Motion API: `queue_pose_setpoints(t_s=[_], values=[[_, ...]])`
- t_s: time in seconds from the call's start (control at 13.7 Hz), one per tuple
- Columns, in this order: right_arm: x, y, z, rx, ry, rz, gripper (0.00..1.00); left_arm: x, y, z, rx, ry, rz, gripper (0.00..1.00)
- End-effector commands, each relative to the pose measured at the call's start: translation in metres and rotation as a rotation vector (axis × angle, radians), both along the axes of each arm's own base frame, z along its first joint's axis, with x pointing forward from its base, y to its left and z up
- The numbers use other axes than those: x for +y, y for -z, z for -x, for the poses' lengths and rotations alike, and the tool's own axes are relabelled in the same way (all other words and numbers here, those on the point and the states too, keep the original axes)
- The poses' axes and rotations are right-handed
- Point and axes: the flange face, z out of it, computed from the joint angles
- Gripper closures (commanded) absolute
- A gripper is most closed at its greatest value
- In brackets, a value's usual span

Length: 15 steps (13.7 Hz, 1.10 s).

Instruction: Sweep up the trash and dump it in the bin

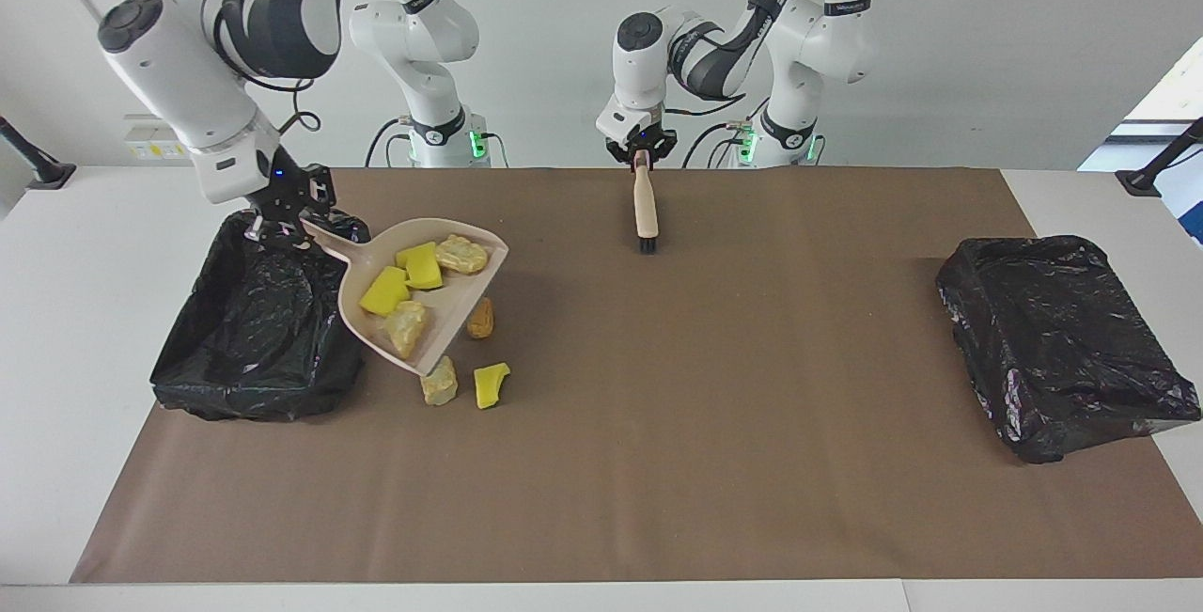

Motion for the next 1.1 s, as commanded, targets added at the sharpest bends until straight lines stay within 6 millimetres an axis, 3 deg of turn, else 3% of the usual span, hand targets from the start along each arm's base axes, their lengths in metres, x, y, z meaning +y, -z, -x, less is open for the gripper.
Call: queue_pose_setpoints(t_s=[0.0,0.22,0.66,0.8,1.02], values=[[-0.053,-0.023,-0.022,0.042,0.003,0.067,1.0,0.01,-0.054,-0.061,0.017,0.01,0.019,0.0],[-0.107,-0.024,-0.015,0.055,-0.038,0.136,1.0,0.052,-0.131,-0.141,-0.033,0.04,0.045,0.0],[-0.191,-0.03,0.006,0.02,-0.131,0.313,1.0,0.143,-0.257,-0.245,-0.097,0.119,0.06,0.0],[-0.203,-0.033,0.011,0.072,-0.187,0.42,1.0,0.179,-0.288,-0.257,-0.114,0.144,0.067,0.0],[-0.203,-0.028,0.008,0.107,-0.251,0.494,1.0,0.226,-0.327,-0.267,-0.122,0.13,0.083,0.0]])
